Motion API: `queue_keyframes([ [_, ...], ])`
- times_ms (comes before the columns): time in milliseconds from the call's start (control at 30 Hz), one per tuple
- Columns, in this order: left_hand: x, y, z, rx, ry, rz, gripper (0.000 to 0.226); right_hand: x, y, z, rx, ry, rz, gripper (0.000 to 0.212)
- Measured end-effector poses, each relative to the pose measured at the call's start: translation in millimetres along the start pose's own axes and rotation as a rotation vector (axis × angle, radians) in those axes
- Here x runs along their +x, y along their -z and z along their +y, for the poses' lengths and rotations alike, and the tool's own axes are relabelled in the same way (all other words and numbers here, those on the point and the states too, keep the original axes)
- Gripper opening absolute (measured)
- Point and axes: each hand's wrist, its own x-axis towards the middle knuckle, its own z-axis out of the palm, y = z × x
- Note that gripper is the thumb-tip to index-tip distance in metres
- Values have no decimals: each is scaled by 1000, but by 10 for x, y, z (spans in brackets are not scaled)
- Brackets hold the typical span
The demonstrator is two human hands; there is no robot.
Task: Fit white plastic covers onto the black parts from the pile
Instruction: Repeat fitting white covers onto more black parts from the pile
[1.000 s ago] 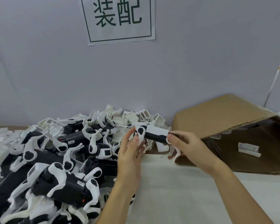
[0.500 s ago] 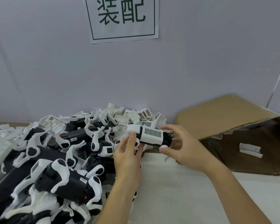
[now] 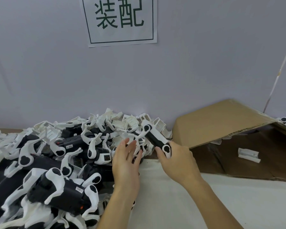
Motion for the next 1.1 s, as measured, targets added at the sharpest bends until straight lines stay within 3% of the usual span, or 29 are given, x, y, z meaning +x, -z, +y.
queue_keyframes([
  [133,-25,-5,13,3,15,-21,30,41,57,-36,606,-529,-387,34],
  [233,-29,7,-23,32,-11,-45,33,85,56,-104,957,-663,-452,31],
  [300,-9,24,-35,45,-27,-62,34,230,171,-199,1181,-653,-335,24],
  [367,1,27,-35,51,-11,-65,34,476,459,-268,1406,-591,-90,23],
  [467,2,16,-33,101,-45,-42,31,750,1047,-240,1676,-392,260,36],
  [533,-1,10,-46,125,-53,-45,32,776,1262,-147,1795,-329,322,55],
  [600,0,11,-59,134,-50,-52,32,712,1189,-79,1660,-392,266,55],
  [700,13,15,-71,145,-40,-51,30,549,720,-33,1324,-464,90,16],
  [867,-5,20,-77,237,-55,-68,23,180,15,75,722,-320,-237,24],
  [933,-16,17,-74,278,-73,-84,27,86,-201,66,597,-229,-258,25],
  [1100,-24,12,-82,324,-91,-114,31,-32,-493,87,582,-189,-137,17],
])
